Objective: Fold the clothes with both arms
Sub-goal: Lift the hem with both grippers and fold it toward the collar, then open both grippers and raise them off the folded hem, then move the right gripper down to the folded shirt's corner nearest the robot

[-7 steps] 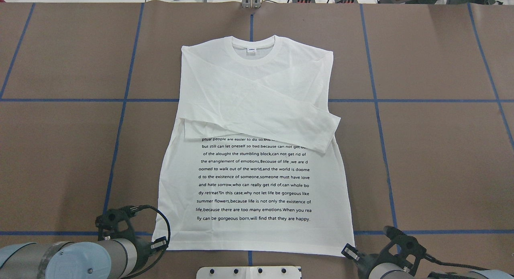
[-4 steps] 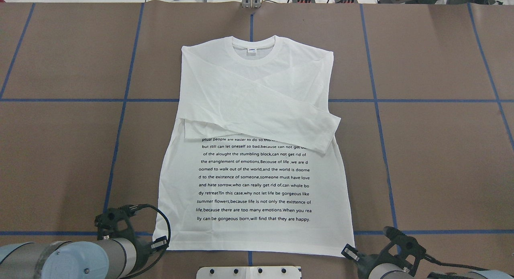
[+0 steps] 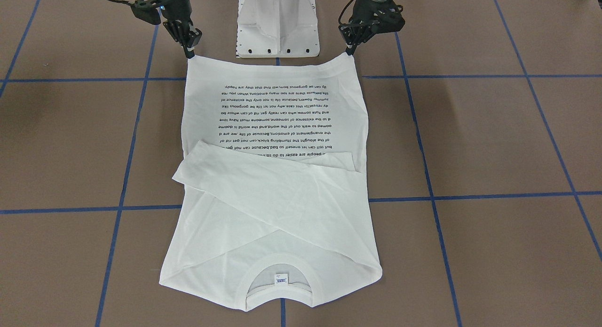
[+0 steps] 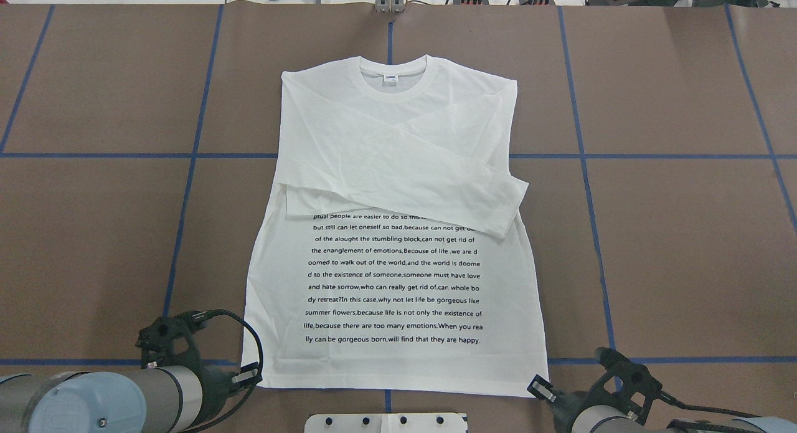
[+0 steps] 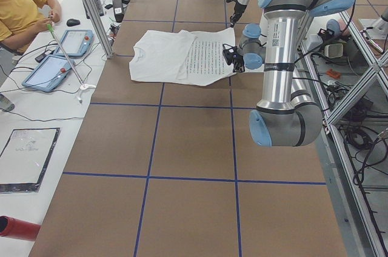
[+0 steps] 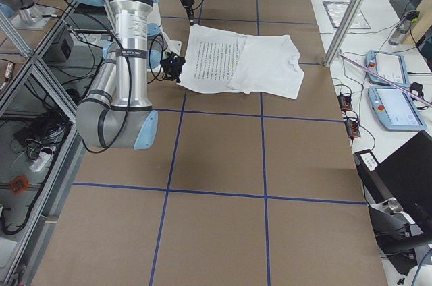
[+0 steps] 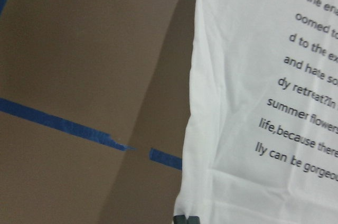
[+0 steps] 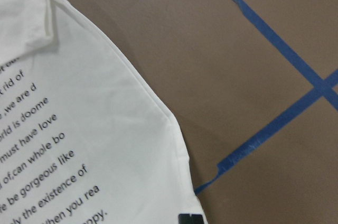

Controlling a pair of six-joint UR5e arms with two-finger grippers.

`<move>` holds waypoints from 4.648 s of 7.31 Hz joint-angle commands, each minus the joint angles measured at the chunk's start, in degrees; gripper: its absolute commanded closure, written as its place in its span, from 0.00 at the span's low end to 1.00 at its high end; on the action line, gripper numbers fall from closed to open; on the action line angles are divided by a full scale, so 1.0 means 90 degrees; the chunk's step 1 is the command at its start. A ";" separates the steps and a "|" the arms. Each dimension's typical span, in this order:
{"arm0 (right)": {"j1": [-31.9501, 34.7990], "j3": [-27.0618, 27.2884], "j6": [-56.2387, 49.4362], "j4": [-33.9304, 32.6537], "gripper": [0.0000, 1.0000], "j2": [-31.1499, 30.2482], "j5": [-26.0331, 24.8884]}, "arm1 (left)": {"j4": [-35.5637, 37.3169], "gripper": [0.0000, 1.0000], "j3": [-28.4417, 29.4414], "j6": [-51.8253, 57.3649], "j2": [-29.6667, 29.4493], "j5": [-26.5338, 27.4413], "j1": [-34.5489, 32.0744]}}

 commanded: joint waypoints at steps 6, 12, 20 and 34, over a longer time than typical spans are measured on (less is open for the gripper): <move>0.4256 -0.2143 -0.3477 -0.0035 1.00 0.2341 0.2609 | 0.0482 1.00 0.2197 0.3084 -0.2353 -0.1401 -0.3466; 0.5394 -0.4851 -0.4693 0.0034 1.00 0.4042 0.2875 | -0.1898 1.00 0.5224 0.3066 -0.3428 -0.1352 -0.4084; 0.5385 -0.6963 -0.4703 0.0932 1.00 0.4991 0.2797 | -0.3288 1.00 0.6712 0.3095 -0.3868 -0.0717 -0.4172; 0.5893 -0.7328 -0.5025 0.1645 0.00 0.5072 0.3110 | -0.3679 0.00 0.7689 0.3427 -0.4161 -0.0609 -0.4581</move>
